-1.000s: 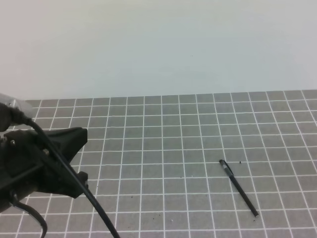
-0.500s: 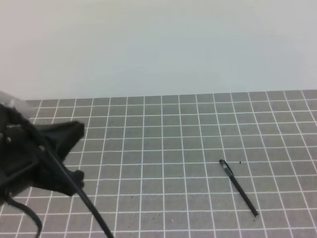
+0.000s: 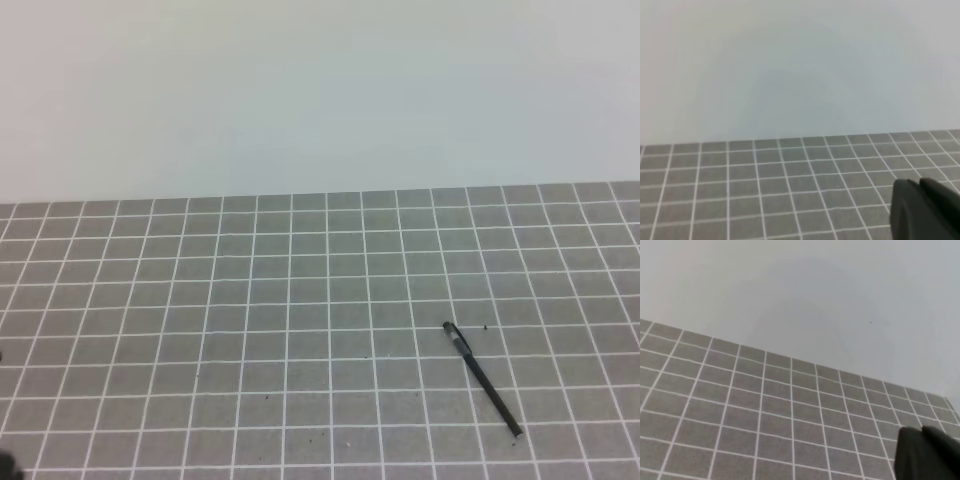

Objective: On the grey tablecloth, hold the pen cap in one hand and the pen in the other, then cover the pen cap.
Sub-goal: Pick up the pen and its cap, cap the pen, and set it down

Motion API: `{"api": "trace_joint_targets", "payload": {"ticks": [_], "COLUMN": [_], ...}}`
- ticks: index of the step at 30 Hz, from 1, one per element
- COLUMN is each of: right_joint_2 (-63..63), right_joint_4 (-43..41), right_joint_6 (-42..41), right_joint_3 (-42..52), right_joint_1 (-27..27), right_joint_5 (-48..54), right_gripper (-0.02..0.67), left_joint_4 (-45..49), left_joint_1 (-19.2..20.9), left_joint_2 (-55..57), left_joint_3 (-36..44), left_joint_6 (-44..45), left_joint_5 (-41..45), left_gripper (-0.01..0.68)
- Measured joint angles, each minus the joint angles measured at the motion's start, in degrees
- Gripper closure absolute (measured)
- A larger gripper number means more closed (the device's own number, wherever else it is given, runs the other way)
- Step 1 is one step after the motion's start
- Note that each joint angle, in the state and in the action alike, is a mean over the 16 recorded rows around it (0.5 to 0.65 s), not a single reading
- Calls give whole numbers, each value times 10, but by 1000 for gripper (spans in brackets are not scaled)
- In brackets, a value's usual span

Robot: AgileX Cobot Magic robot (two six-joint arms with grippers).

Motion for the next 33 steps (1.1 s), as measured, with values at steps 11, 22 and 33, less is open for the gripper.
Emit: {"api": "trace_joint_targets", "payload": {"ticks": [11, 22, 33], "right_joint_2": [0, 0, 0], "right_joint_4": [0, 0, 0], "right_joint_6": [1, 1, 1], "right_joint_3": [0, 0, 0], "right_joint_1": [0, 0, 0], "right_joint_5": [0, 0, 0], "right_gripper": [650, 650, 650], "left_joint_4": [-51, 77, 229], "left_joint_1": [28, 30, 31], "left_joint_2": [-94, -126, -215], "left_joint_3": [86, 127, 215], "left_joint_6": [-13, -131, -207], "left_joint_5": [-20, -13, 24], "left_gripper": [673, 673, 673]}}
